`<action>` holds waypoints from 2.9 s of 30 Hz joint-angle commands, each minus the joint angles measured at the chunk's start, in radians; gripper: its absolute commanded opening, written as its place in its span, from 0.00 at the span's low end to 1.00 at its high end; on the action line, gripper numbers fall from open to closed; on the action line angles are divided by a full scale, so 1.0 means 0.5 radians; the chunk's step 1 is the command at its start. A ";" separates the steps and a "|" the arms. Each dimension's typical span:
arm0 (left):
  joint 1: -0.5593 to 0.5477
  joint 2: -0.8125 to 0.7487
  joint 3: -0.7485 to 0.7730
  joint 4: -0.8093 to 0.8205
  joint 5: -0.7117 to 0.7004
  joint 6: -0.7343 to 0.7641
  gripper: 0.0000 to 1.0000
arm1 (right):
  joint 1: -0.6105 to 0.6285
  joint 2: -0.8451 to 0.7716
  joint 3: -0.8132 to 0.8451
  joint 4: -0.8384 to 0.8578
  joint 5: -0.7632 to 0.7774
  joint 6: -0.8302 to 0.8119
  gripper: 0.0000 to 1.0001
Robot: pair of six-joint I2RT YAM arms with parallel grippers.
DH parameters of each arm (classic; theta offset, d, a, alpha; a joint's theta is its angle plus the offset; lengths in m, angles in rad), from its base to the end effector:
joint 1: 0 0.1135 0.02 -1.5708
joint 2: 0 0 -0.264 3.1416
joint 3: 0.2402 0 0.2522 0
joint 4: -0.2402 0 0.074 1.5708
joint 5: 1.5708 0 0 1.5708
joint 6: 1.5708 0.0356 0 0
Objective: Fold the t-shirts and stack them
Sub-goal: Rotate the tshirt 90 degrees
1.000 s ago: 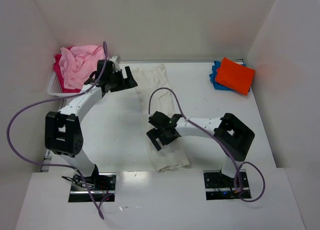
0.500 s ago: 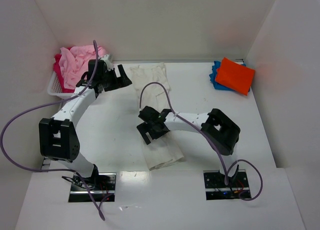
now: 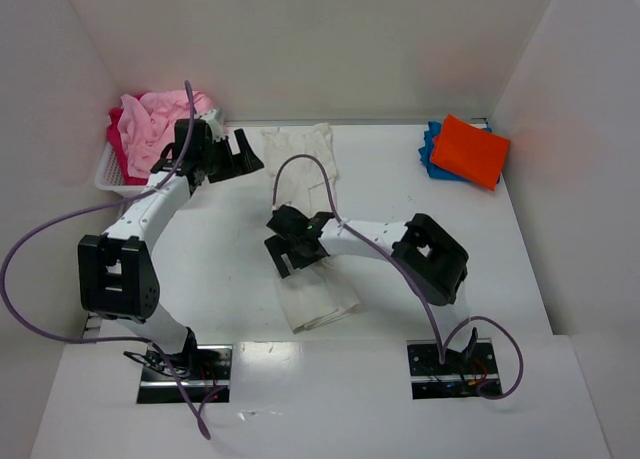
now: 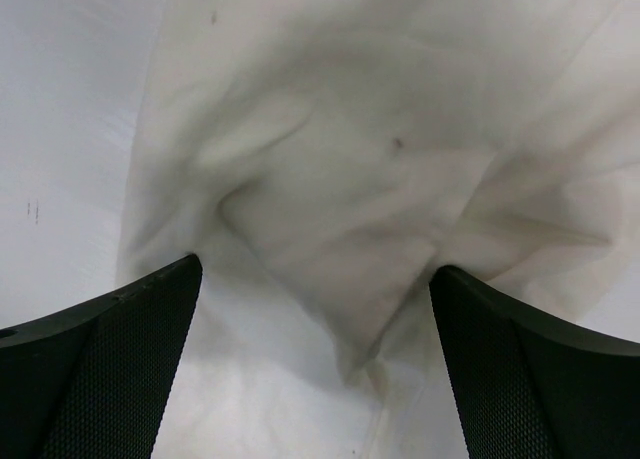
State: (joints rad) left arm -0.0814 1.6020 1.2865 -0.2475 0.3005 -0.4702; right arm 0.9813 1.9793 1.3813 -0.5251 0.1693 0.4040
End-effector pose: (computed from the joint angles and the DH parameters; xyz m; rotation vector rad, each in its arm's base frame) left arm 0.3690 -0.0407 0.3008 -0.2411 2.1607 -0.6409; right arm 0.2320 0.3361 0.1691 -0.7140 2.5868 0.2149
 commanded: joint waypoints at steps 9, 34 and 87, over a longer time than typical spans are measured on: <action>-0.021 0.398 0.243 0.084 0.071 0.048 0.99 | -0.795 -0.889 -0.195 0.323 0.033 -0.202 0.89; -0.076 1.011 0.753 0.313 -0.114 0.019 0.99 | -1.328 0.523 1.042 0.734 -0.684 -0.318 0.82; 0.080 1.113 0.832 0.379 0.279 0.176 0.99 | -1.355 1.662 2.508 0.096 -0.966 -0.280 0.26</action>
State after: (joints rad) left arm -0.0463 2.2169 1.6760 -0.0704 0.4154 -0.4190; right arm 0.2970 2.7936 2.5756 -0.4332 -0.3650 0.2861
